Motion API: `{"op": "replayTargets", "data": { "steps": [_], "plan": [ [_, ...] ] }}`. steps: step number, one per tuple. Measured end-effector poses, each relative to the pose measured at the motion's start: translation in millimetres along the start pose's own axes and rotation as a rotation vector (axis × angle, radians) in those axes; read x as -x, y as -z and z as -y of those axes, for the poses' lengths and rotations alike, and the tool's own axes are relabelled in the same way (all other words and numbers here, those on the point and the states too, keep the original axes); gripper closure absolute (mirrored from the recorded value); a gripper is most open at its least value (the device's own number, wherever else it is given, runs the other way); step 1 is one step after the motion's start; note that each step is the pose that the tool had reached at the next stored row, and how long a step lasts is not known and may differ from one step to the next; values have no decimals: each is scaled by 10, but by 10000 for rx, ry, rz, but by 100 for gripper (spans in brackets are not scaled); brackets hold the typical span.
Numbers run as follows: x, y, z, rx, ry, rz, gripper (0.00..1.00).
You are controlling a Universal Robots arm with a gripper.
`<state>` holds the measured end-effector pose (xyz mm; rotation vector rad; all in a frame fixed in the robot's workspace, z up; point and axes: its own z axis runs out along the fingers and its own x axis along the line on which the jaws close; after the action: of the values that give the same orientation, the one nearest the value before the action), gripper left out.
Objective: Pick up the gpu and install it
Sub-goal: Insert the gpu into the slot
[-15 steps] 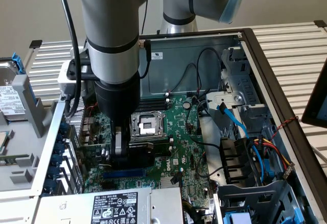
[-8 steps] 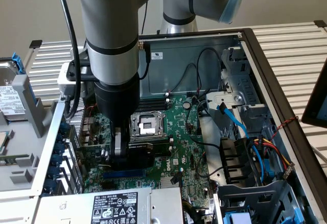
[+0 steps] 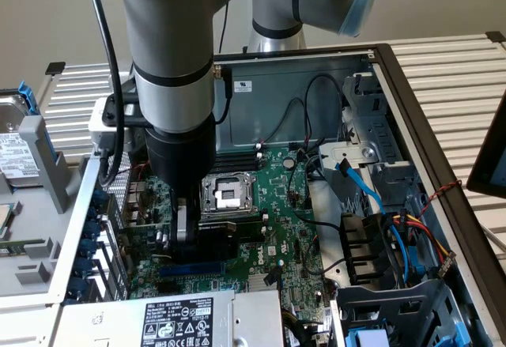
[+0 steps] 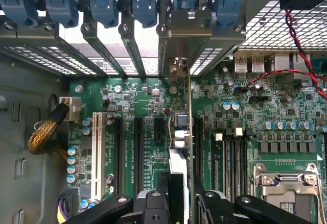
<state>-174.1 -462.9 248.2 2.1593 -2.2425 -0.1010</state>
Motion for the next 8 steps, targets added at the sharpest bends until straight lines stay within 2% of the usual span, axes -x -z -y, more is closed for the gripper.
{"op": "replayTargets", "data": {
  "steps": [8],
  "plan": [
    [2, -17, -8, -2, -105, 9, 73]
  ]
}}
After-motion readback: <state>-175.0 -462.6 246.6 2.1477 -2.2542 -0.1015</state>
